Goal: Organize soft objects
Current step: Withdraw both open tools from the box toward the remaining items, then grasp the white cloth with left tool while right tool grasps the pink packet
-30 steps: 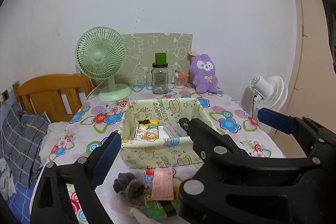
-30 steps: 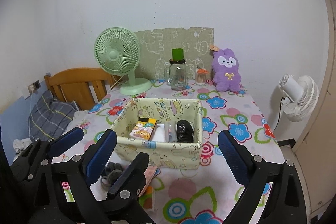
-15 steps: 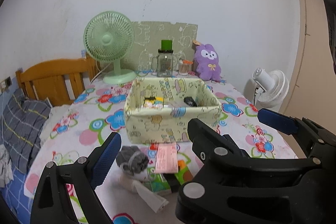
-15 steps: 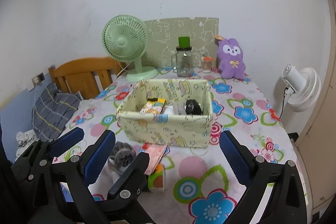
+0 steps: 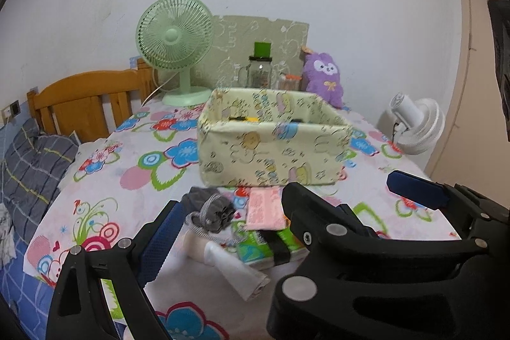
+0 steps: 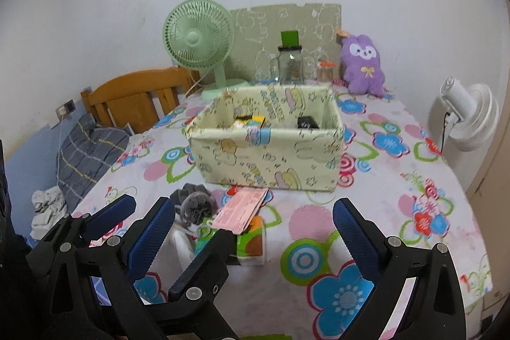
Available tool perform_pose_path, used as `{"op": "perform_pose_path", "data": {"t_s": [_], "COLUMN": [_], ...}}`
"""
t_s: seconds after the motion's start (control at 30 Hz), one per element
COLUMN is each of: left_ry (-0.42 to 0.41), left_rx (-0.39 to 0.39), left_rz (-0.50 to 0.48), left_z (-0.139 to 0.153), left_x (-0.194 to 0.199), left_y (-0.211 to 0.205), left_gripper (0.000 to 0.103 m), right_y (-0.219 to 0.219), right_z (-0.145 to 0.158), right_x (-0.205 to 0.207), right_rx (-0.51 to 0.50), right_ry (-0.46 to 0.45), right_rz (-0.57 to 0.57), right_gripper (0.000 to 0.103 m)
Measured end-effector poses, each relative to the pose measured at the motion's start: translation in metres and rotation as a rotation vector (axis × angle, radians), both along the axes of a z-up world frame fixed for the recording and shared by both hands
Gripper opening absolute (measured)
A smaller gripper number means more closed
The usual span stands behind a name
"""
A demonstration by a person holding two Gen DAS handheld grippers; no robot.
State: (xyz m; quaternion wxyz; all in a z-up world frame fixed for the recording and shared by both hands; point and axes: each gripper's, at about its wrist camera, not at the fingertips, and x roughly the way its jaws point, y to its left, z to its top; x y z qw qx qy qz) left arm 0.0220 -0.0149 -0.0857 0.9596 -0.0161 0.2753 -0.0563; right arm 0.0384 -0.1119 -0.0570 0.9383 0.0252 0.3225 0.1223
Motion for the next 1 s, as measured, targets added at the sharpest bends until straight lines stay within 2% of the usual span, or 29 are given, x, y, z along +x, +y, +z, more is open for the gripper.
{"op": "perform_pose_path", "data": {"t_s": [0.17, 0.33, 0.73, 0.8, 0.87, 1.0], "left_ry": [0.044, 0.086, 0.156, 0.165, 0.175, 0.201], "left_rx": [-0.009, -0.026, -0.076, -0.083, -0.094, -0.110], "left_rz": [0.016, 0.034, 0.074, 0.078, 0.072, 0.063], "left_z": [-0.016, -0.029, -0.048, -0.050, -0.053, -0.059], "left_x": [0.007, 0.014, 0.028, 0.028, 0.030, 0.031], "left_y": [0.010, 0.017, 0.038, 0.042, 0.043, 0.046], "left_gripper": [0.095, 0.095, 0.095, 0.093, 0.085, 0.076], "right_y": [0.010, 0.011, 0.016, 0.019, 0.022, 0.031], "right_z": [-0.018, -0.029, -0.047, -0.049, -0.052, -0.056], "right_x": [0.010, 0.013, 0.031, 0.034, 0.037, 0.039], "right_rx": [-0.012, 0.000, -0.011, -0.014, -0.019, -0.034], "right_ry": [0.040, 0.034, 0.082, 0.092, 0.100, 0.113], "right_rz": [0.009, -0.017, -0.011, -0.007, 0.000, 0.021], "right_gripper": [0.101, 0.101, 0.100, 0.100, 0.100, 0.100]}}
